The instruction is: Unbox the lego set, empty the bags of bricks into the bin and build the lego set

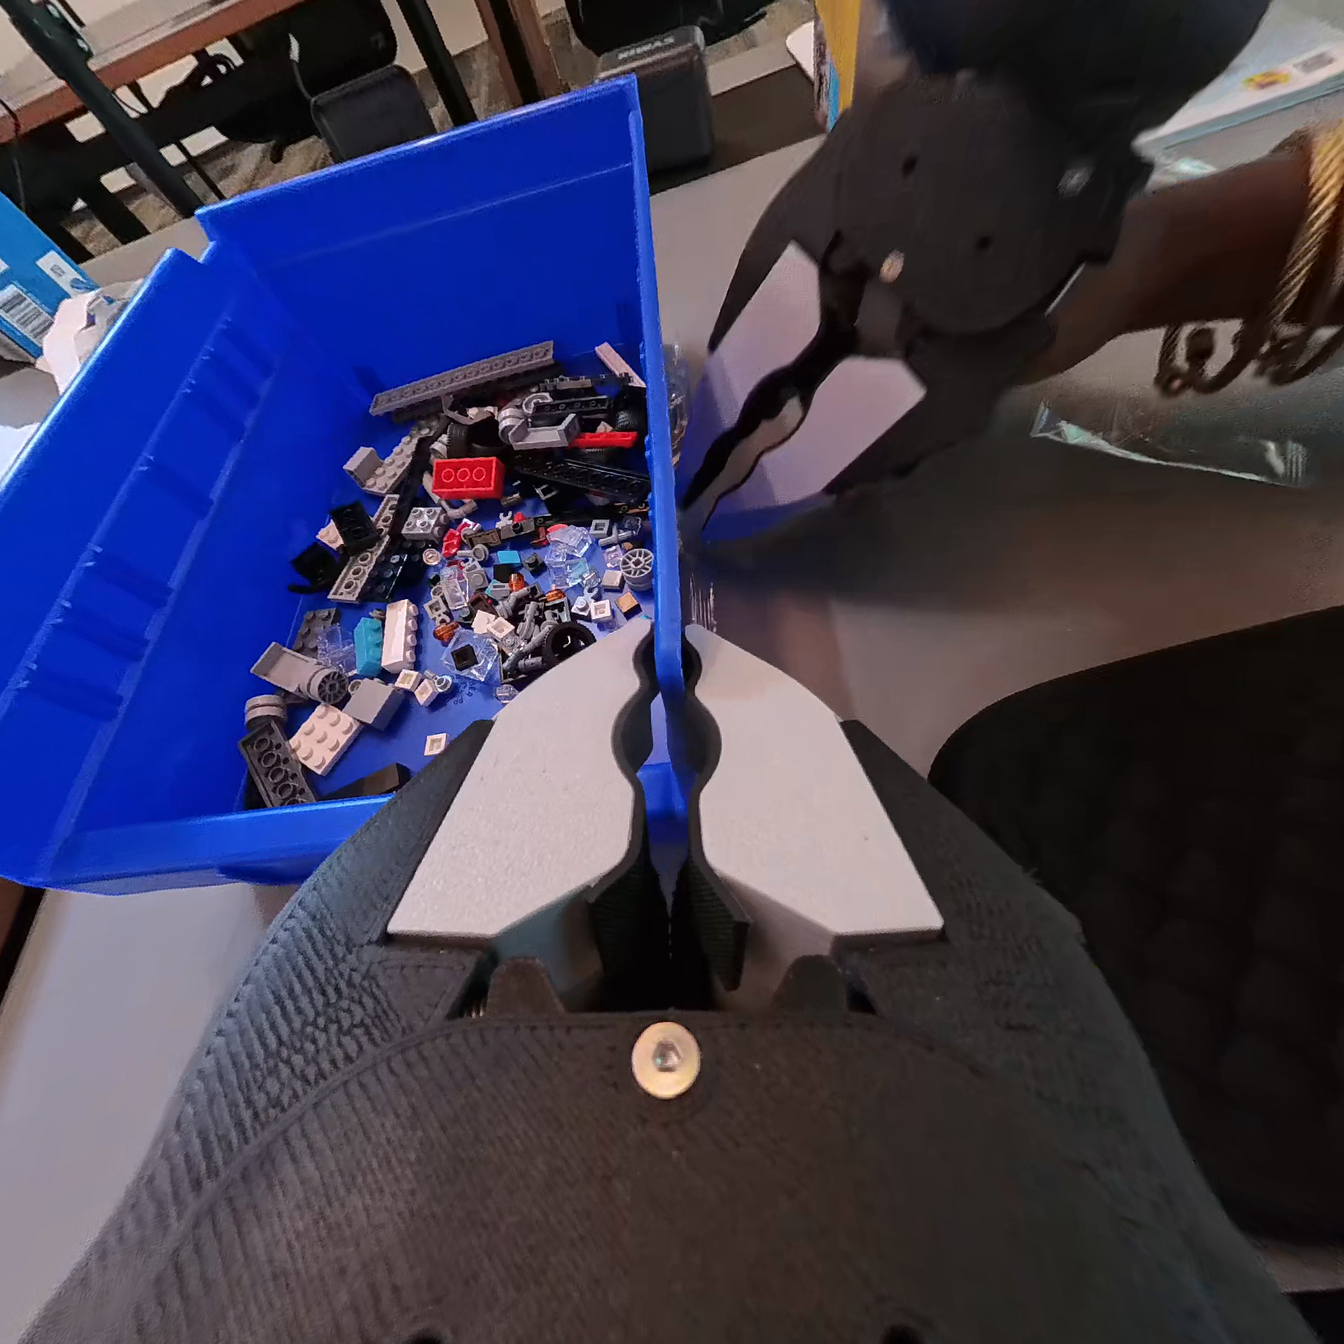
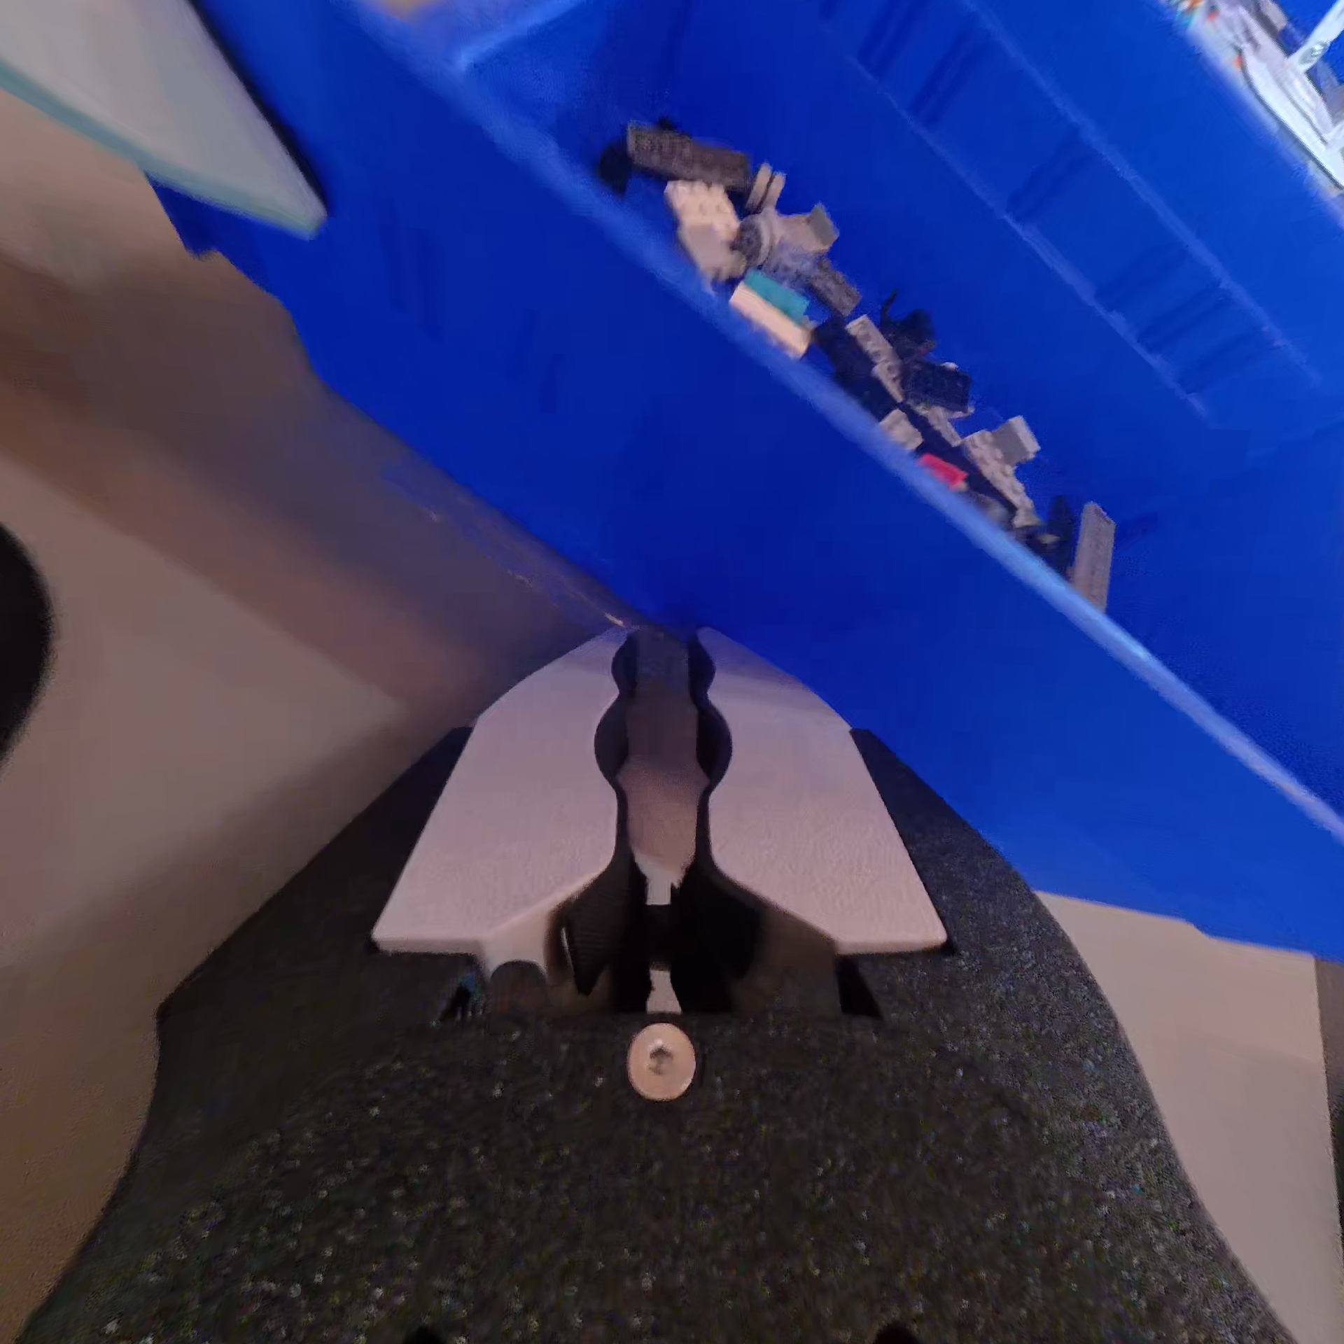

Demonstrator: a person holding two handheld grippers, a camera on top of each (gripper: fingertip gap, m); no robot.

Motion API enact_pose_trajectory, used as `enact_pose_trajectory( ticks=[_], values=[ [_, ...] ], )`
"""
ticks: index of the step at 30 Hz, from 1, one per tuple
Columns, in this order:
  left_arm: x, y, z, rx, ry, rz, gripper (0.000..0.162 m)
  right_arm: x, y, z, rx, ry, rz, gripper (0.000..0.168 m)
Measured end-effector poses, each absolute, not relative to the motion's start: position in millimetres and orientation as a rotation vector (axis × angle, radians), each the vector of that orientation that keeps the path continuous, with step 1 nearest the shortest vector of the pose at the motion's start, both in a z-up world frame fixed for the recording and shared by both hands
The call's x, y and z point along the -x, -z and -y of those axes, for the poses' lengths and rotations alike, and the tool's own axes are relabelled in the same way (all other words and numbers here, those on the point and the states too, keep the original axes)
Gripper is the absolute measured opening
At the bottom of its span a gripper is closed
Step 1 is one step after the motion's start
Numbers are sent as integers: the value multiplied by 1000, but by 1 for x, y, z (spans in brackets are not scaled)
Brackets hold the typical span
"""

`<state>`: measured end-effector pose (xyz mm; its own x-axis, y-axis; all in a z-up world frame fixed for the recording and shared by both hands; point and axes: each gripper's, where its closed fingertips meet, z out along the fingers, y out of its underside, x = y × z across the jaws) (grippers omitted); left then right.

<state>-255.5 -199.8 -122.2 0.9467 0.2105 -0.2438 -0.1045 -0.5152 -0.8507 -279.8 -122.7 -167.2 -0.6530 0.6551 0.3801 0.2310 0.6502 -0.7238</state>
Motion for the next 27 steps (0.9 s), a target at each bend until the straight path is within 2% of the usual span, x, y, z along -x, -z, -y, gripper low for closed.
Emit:
enact_pose_trajectory(
  ticks=[5, 8, 11, 12, 17, 24, 25, 26, 27],
  values=[
    [255, 126, 200, 2097, -380, 98, 3, 234, 102, 92, 856, -986, 2082, 23],
    [251, 136, 203, 2172, -350, 59, 18, 190, 85, 59, 995, -949, 2046, 36],
    [245, 119, 202, 2114, -349, 63, 32, 140, 91, 39, 1172, -900, 2056, 45],
    [244, 110, 203, 2089, -371, 62, 37, 124, 96, 37, 1239, -900, 2054, 45],
    [225, 71, 195, 1958, -420, 10, 37, 79, 141, 75, 1465, -1032, 2093, 34],
    [184, 69, 174, 1936, -327, -130, 34, 84, 185, 85, 1561, -875, 2149, 34],
    [179, 68, 172, 1930, -308, -138, 34, 85, 188, 86, 1549, -859, 2153, 31],
    [175, 69, 170, 1928, -291, -143, 33, 87, 187, 85, 1518, -856, 2141, 12],
    [171, 70, 169, 1929, -277, -145, 33, 87, 188, 84, 1497, -837, 2147, 3]
  ],
)
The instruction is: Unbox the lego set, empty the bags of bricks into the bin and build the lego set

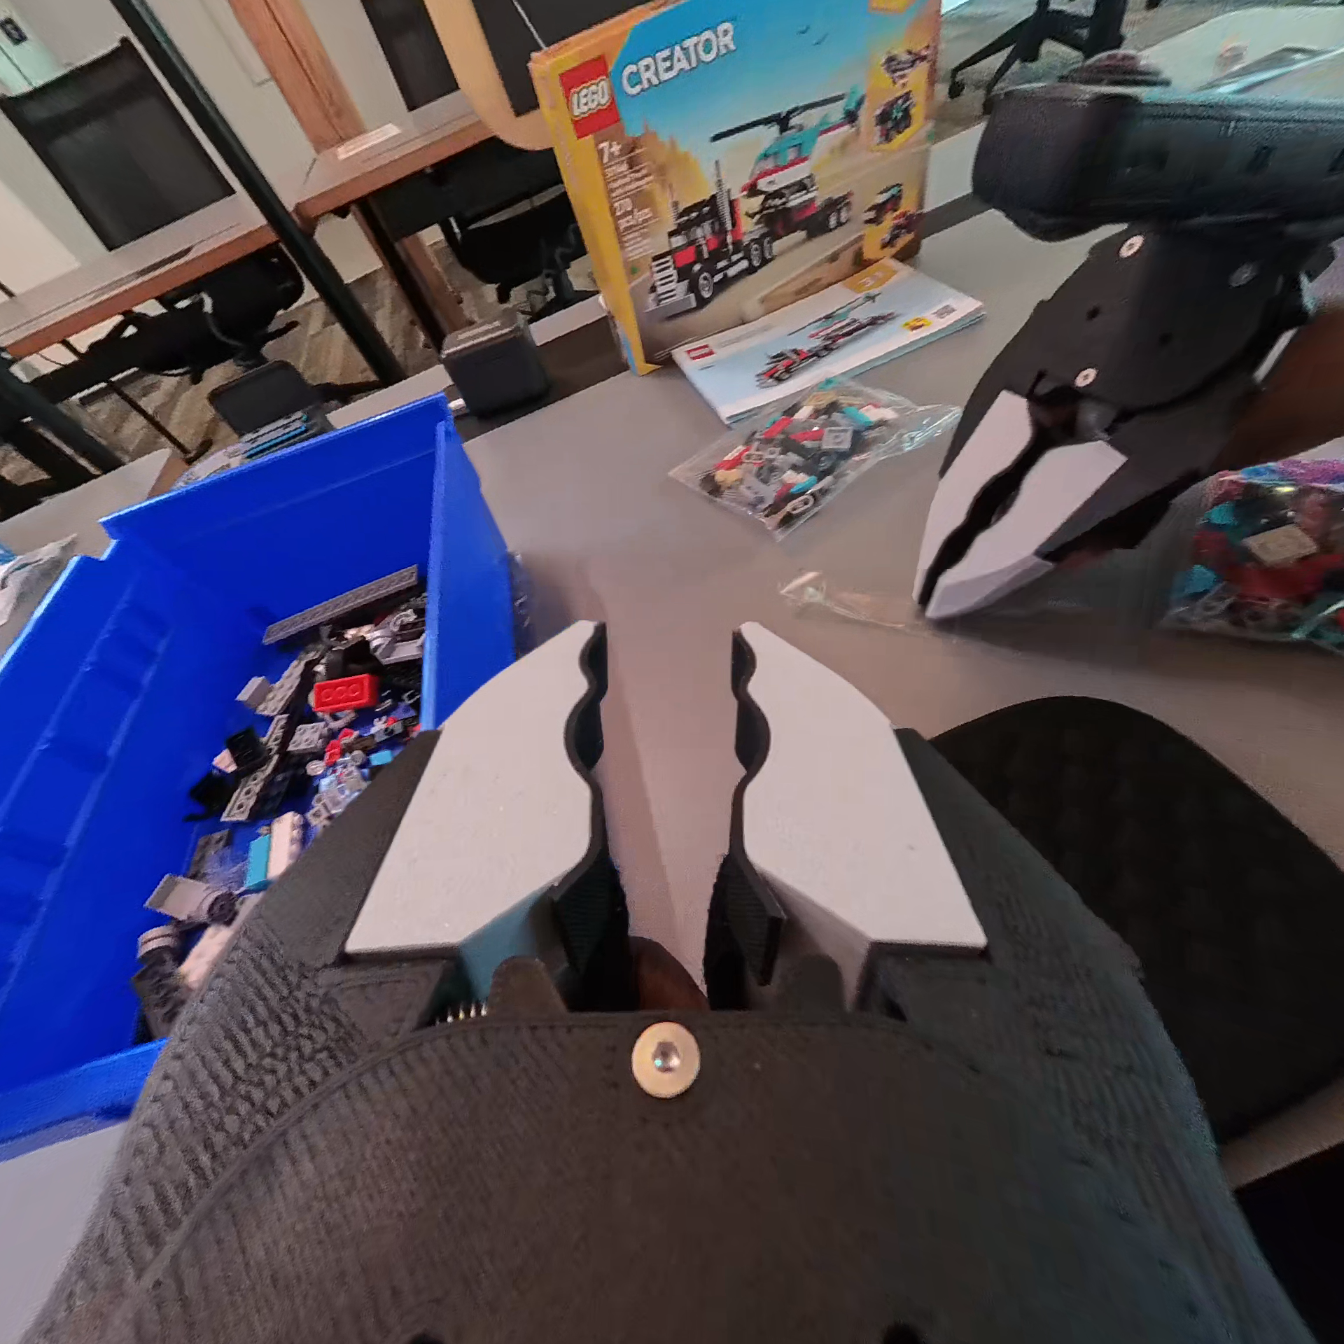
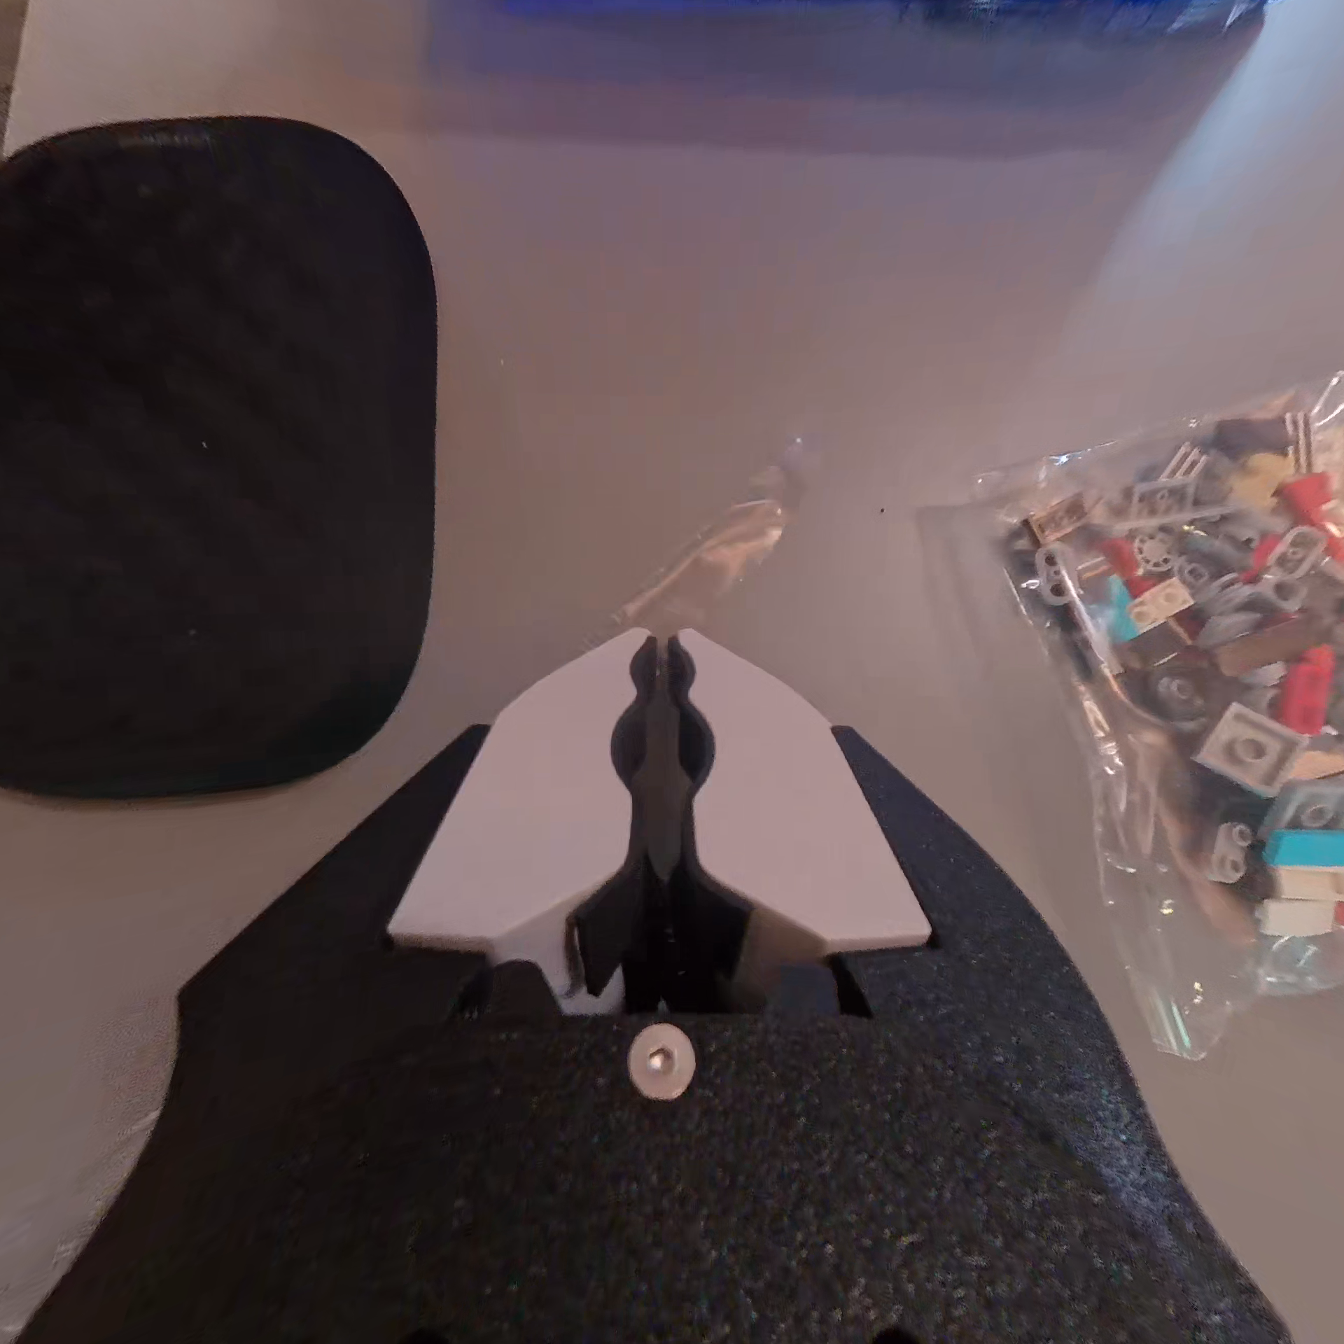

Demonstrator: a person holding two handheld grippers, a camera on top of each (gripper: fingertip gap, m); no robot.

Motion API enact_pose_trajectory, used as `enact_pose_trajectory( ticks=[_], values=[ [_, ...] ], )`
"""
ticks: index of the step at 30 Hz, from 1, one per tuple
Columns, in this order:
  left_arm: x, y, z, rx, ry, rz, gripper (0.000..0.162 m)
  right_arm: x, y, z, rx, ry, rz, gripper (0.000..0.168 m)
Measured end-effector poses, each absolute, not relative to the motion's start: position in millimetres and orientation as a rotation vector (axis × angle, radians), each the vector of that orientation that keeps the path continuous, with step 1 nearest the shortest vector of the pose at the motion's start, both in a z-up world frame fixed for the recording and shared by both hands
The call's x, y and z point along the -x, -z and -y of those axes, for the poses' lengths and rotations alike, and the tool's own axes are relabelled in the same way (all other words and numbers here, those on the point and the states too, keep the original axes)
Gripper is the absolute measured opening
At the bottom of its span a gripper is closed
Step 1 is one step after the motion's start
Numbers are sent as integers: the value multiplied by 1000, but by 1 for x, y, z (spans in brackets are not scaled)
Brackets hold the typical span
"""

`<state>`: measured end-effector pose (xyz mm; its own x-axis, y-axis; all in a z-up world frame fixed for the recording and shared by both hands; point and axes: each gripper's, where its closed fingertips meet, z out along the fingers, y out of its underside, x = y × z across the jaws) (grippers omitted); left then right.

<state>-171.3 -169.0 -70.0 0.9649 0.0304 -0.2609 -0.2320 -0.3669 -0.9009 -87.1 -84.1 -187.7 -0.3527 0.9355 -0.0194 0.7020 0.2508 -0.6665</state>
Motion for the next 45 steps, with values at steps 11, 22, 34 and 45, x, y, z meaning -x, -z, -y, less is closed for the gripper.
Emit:
enact_pose_trajectory(
  ticks=[11, 22, 34, 45],
  values=[
    [140, 89, 140, 1972, -122, -230, 32, 75, 151, 64, 1578, -951, 1972, 27],
    [127, 101, 135, 1997, -48, -252, 32, 114, 184, 82, 1544, -821, 2035, 2],
    [122, 105, 117, 1979, 27, -270, 32, 17, 107, -129, 1759, -450, 1353, 1],
    [119, 107, 103, 1995, 32, -273, 32, -173, 105, -412, 2075, -181, 366, 0]
  ],
)
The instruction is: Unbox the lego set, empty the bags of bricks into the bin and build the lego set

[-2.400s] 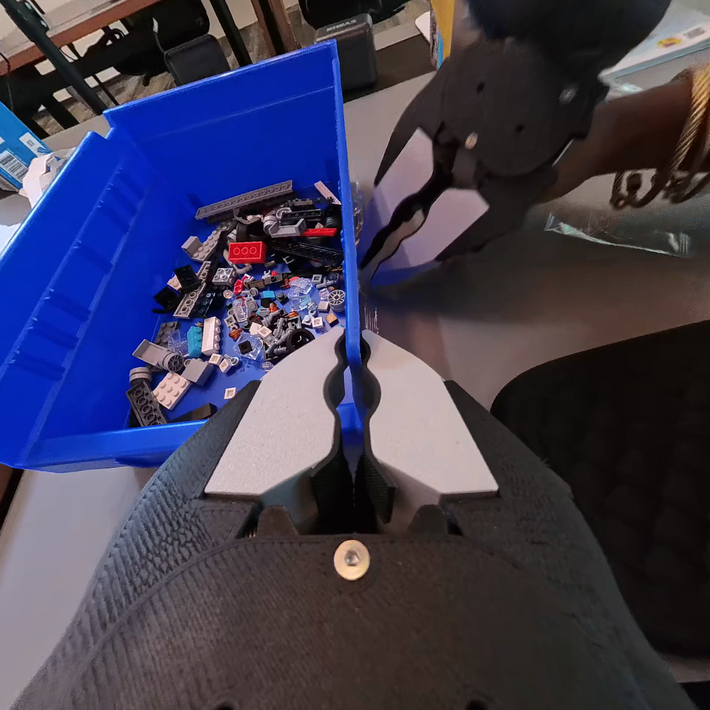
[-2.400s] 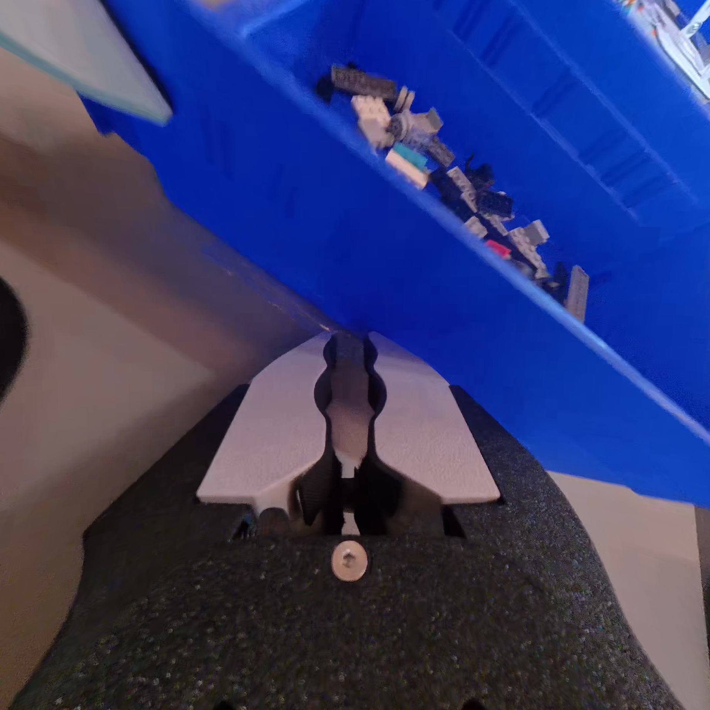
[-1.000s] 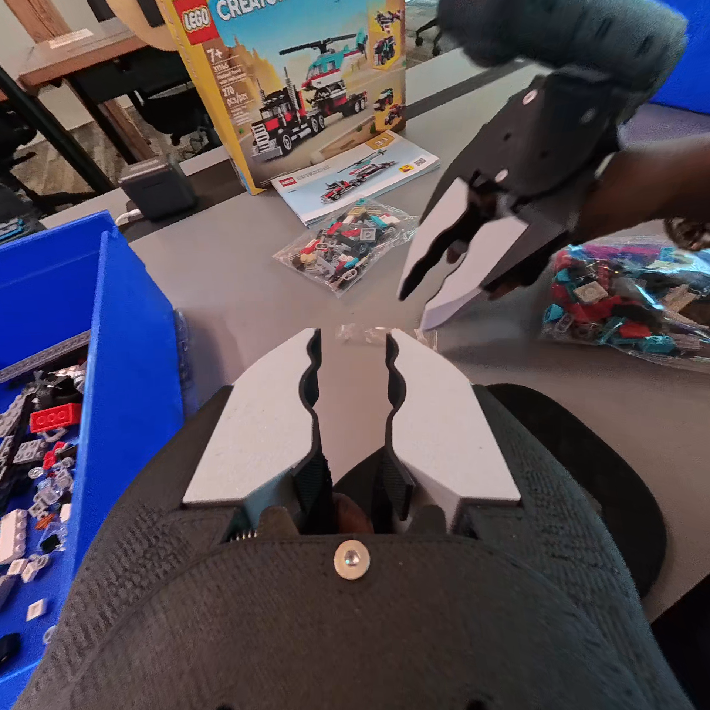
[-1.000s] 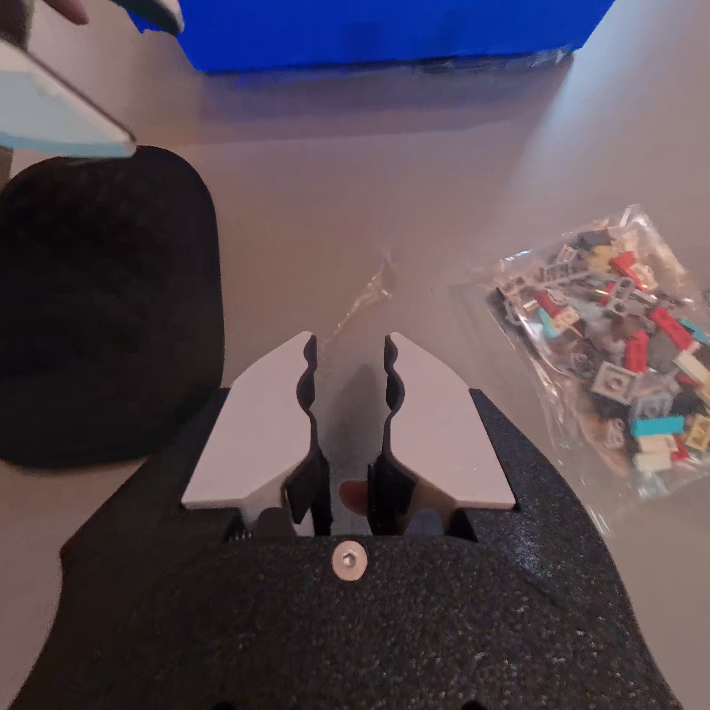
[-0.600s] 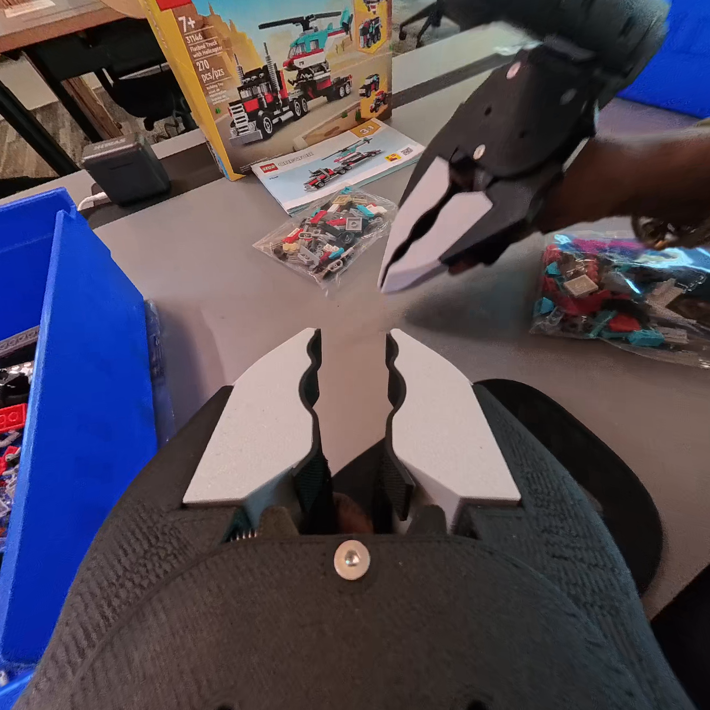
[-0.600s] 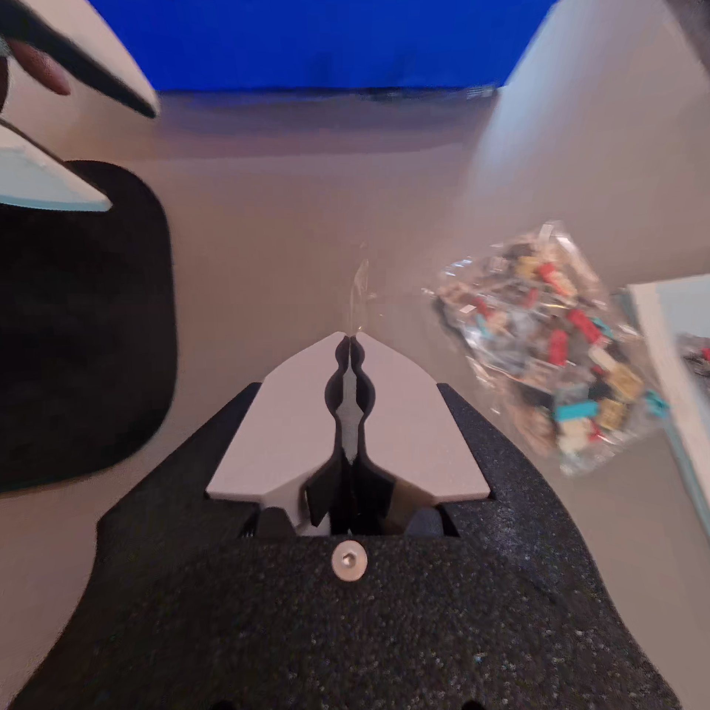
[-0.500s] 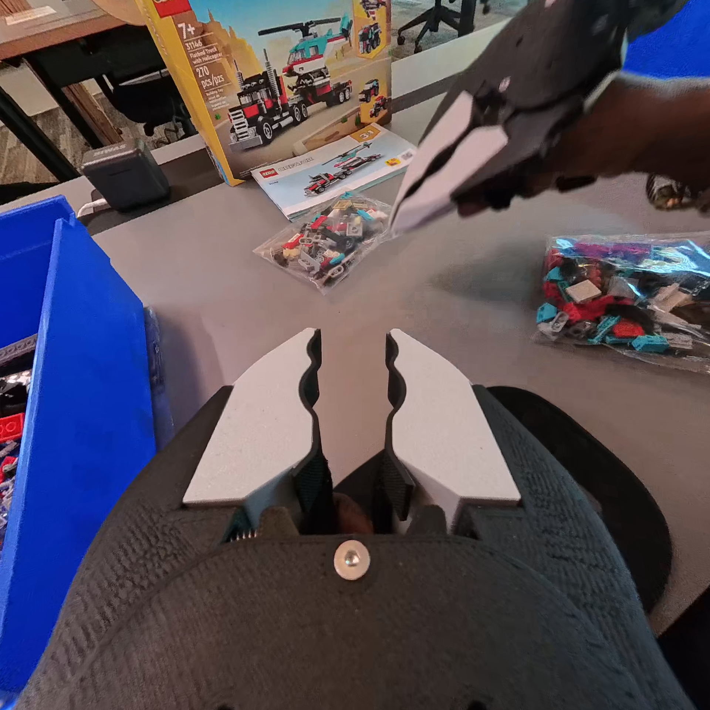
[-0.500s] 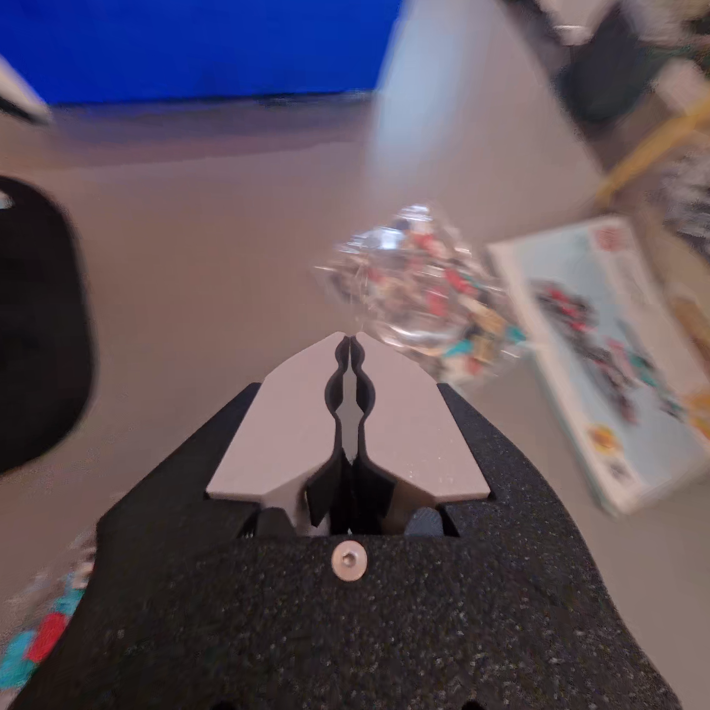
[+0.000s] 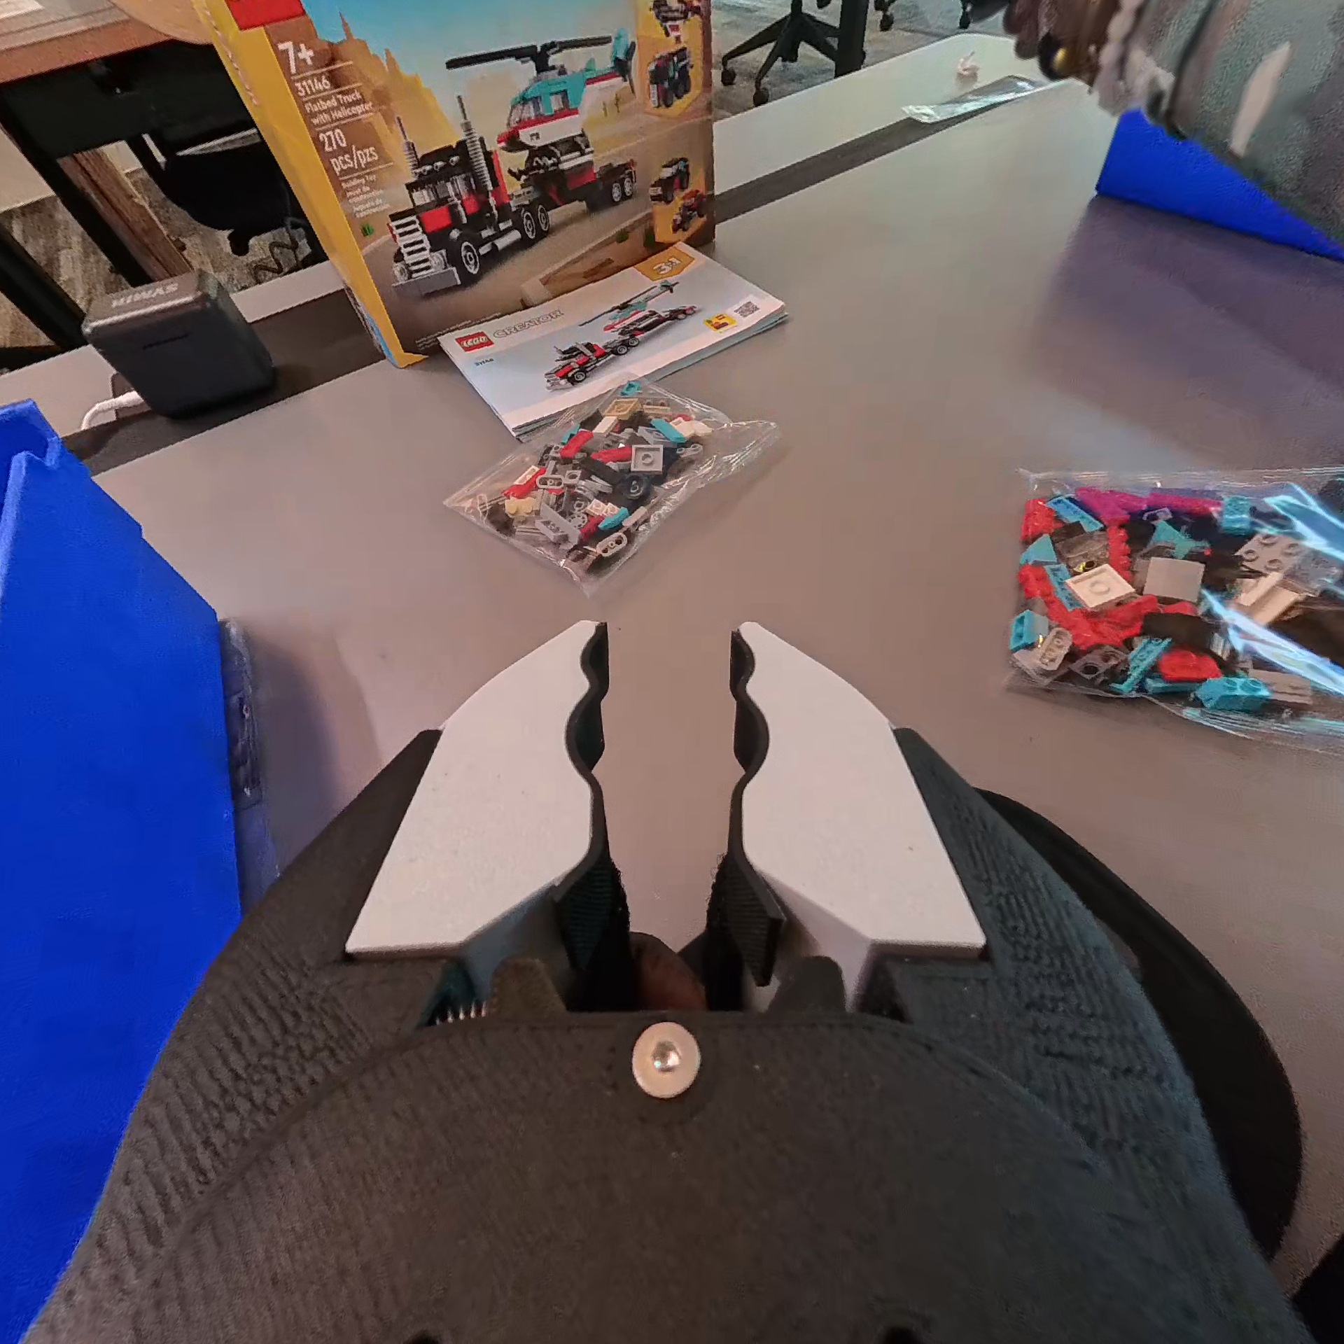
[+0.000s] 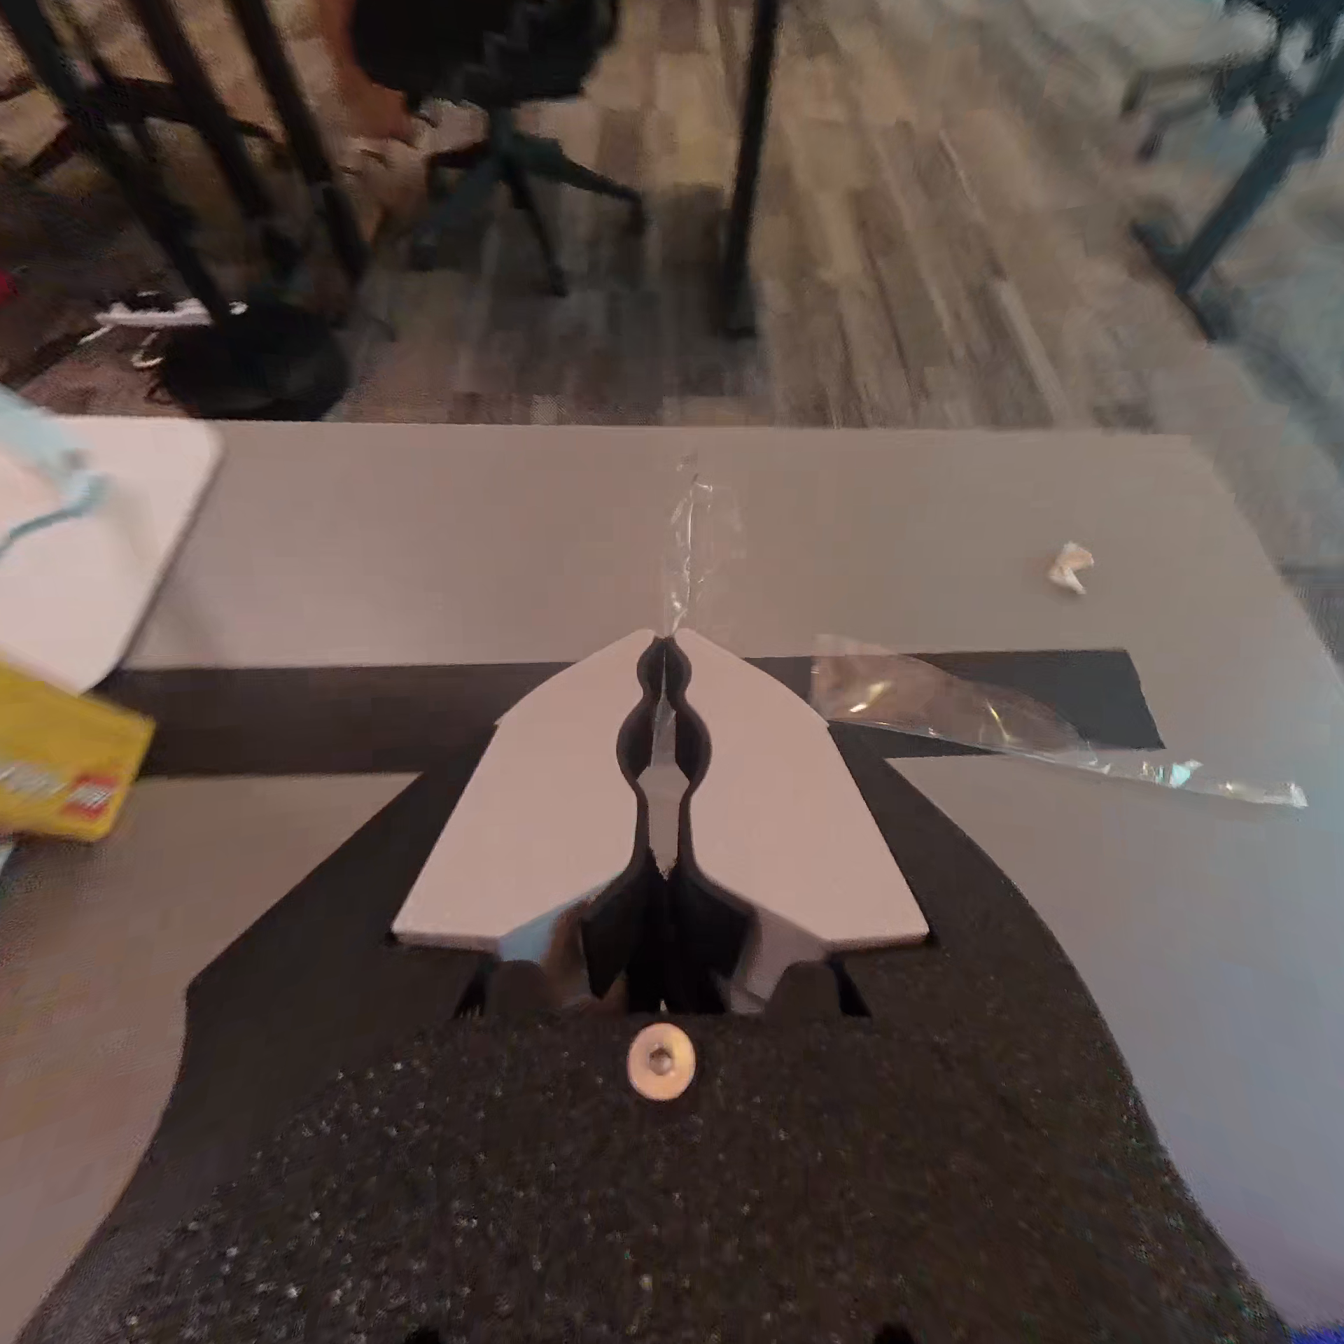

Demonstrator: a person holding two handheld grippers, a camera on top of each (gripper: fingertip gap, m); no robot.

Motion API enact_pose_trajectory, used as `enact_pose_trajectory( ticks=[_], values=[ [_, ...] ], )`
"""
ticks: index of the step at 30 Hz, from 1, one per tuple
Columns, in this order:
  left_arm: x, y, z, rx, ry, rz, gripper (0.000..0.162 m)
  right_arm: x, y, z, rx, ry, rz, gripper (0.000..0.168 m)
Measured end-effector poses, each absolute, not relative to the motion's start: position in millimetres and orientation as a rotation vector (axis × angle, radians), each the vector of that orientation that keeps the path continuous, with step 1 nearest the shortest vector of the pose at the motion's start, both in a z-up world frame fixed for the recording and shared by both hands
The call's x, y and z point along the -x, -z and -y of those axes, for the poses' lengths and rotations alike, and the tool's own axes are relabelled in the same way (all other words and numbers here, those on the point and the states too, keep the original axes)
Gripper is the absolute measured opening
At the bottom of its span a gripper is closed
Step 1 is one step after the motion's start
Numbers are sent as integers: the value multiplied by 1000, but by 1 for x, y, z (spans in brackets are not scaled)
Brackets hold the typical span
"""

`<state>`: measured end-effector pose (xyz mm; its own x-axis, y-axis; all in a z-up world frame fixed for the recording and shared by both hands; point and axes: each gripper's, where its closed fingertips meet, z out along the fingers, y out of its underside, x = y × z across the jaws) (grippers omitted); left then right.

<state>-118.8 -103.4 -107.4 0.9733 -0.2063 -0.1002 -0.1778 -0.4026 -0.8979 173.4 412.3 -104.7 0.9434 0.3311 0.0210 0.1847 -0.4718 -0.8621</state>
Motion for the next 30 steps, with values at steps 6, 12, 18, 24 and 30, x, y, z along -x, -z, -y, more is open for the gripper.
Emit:
enact_pose_trajectory(
  ticks=[6, 12, 18, 24, 30],
  values=[
    [126, 113, 98, 2025, 27, -237, 32, -219, 155, -453, 2268, -89, 236, 0],
    [127, 116, 93, 2042, 24, -259, 32, -236, 172, -457, 2319, 11, 254, 2],
    [115, 107, 95, 2014, 38, -288, 32, -212, 137, -450, 2196, 13, 291, 52],
    [98, 109, 106, 2014, 74, -351, 33, -135, 68, -386, 1987, -148, 568, 69],
    [66, 112, 119, 1998, 176, -448, 33, -66, 32, -214, 1792, -575, 1020, 70]
  ],
)
